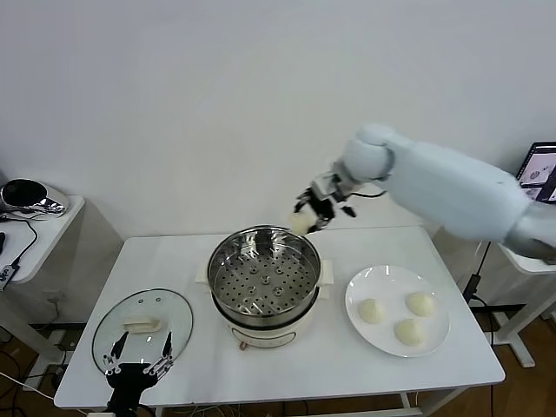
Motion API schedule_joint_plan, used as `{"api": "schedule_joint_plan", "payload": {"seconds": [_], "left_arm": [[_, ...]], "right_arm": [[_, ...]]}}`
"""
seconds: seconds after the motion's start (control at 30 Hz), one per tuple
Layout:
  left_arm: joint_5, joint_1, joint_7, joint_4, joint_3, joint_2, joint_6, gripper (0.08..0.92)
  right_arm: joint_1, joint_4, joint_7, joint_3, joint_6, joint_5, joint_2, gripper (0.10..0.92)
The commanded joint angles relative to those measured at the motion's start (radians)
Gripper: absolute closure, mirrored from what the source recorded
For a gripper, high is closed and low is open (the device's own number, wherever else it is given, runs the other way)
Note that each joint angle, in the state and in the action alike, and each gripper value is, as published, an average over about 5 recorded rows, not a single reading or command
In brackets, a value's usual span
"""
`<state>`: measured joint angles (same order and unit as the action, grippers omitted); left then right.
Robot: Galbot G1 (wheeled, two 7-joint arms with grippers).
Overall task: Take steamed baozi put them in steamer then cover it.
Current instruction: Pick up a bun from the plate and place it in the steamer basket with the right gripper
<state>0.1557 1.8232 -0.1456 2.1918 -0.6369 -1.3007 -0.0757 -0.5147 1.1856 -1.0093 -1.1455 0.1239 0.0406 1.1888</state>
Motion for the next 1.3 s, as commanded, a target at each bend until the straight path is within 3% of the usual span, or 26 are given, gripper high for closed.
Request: {"api": "schedule_joint_plan", "payload": {"seconds": [0.03, 0.37, 0.77, 0.93, 1.1, 1.23, 1.3], "left_arm": [[0.006, -0.001, 0.001, 0.002, -0.002, 0.000, 0.000, 0.177], [0.006, -0.005, 0.002, 0.002, -0.001, -0.009, 0.000, 0.177], [0.007, -0.019, 0.003, -0.002, 0.001, -0.007, -0.001, 0.177], [0.006, -0.022, 0.004, 0.000, 0.003, -0.008, -0.003, 0.177], [0.005, -0.023, 0.004, 0.002, 0.005, -0.008, -0.005, 0.177], [0.005, -0.023, 0.005, 0.002, 0.003, -0.004, -0.006, 0.177], [0.005, -0.025, 0.005, 0.004, 0.001, -0.001, -0.007, 0.177]], "right_arm": [[0.034, -0.156, 0.062, -0.098, 0.234, -0.149, 0.228, 0.457], [0.103, -0.261, 0.093, -0.080, 0.399, -0.375, 0.260, 0.457], [0.122, -0.276, 0.112, -0.060, 0.447, -0.454, 0.247, 0.457], [0.125, -0.285, 0.133, -0.045, 0.468, -0.473, 0.247, 0.375], [0.030, -0.178, 0.099, -0.053, 0.398, -0.335, 0.187, 0.241], [-0.123, 0.026, -0.005, -0.105, 0.125, -0.020, 0.071, 0.206], [-0.177, 0.102, -0.043, -0.113, -0.008, 0.043, 0.006, 0.203]]}}
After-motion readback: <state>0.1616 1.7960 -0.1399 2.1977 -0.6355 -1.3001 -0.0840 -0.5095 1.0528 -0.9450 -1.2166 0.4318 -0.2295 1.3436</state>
